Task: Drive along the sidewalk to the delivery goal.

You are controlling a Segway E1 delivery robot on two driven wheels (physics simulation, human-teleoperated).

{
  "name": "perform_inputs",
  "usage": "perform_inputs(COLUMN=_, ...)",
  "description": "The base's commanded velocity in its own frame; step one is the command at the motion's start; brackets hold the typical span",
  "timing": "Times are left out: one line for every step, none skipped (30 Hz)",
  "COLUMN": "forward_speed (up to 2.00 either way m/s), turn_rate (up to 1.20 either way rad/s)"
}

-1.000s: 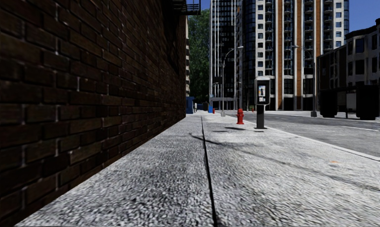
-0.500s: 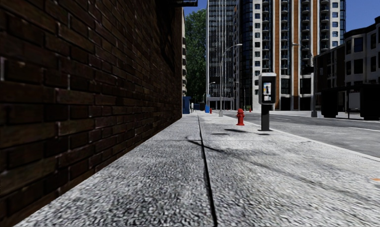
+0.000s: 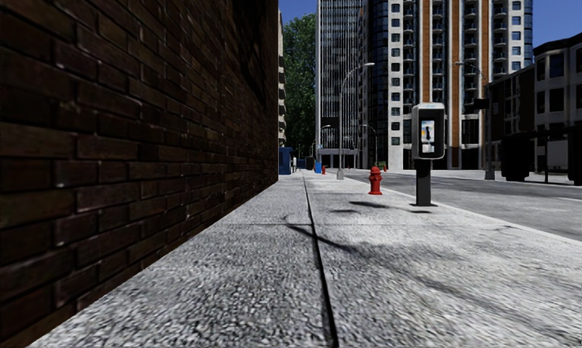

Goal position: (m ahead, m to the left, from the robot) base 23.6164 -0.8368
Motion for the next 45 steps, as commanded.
perform_inputs(forward_speed=1.49, turn_rate=0.00)
perform_inputs(forward_speed=1.49, turn_rate=0.00)
perform_inputs(forward_speed=1.49, turn_rate=-0.02)
perform_inputs(forward_speed=1.49, turn_rate=-0.57)
perform_inputs(forward_speed=1.49, turn_rate=-1.01)
perform_inputs(forward_speed=1.49, turn_rate=-1.20)
perform_inputs(forward_speed=1.49, turn_rate=-1.20)
perform_inputs(forward_speed=1.49, turn_rate=-1.20)
perform_inputs(forward_speed=1.49, turn_rate=-0.27)
perform_inputs(forward_speed=1.49, turn_rate=-0.27)
perform_inputs(forward_speed=1.49, turn_rate=0.00)
perform_inputs(forward_speed=1.49, turn_rate=0.00)
perform_inputs(forward_speed=1.49, turn_rate=0.00)
perform_inputs(forward_speed=1.49, turn_rate=0.00)
perform_inputs(forward_speed=1.49, turn_rate=0.00)
perform_inputs(forward_speed=1.49, turn_rate=0.00)
perform_inputs(forward_speed=1.49, turn_rate=0.00)
perform_inputs(forward_speed=1.49, turn_rate=0.00)
perform_inputs(forward_speed=1.49, turn_rate=0.00)
perform_inputs(forward_speed=1.49, turn_rate=0.00)
perform_inputs(forward_speed=1.49, turn_rate=0.00)
perform_inputs(forward_speed=1.49, turn_rate=0.00)
perform_inputs(forward_speed=1.49, turn_rate=0.00)
perform_inputs(forward_speed=1.49, turn_rate=0.00)
perform_inputs(forward_speed=1.49, turn_rate=0.00)
perform_inputs(forward_speed=1.49, turn_rate=0.00)
perform_inputs(forward_speed=1.49, turn_rate=0.00)
perform_inputs(forward_speed=1.49, turn_rate=0.00)
perform_inputs(forward_speed=1.49, turn_rate=0.00)
perform_inputs(forward_speed=1.49, turn_rate=0.00)
perform_inputs(forward_speed=1.49, turn_rate=0.00)
perform_inputs(forward_speed=1.49, turn_rate=0.00)
perform_inputs(forward_speed=1.49, turn_rate=0.00)
perform_inputs(forward_speed=1.49, turn_rate=0.00)
perform_inputs(forward_speed=1.49, turn_rate=0.00)
perform_inputs(forward_speed=1.49, turn_rate=0.00)
perform_inputs(forward_speed=1.49, turn_rate=0.00)
perform_inputs(forward_speed=1.49, turn_rate=-0.03)
perform_inputs(forward_speed=1.49, turn_rate=-0.31)
perform_inputs(forward_speed=1.49, turn_rate=-0.83)
perform_inputs(forward_speed=1.49, turn_rate=-0.83)
perform_inputs(forward_speed=1.49, turn_rate=-0.98)
perform_inputs(forward_speed=1.49, turn_rate=-1.03)
perform_inputs(forward_speed=1.49, turn_rate=-0.60)
perform_inputs(forward_speed=1.49, turn_rate=-0.07)
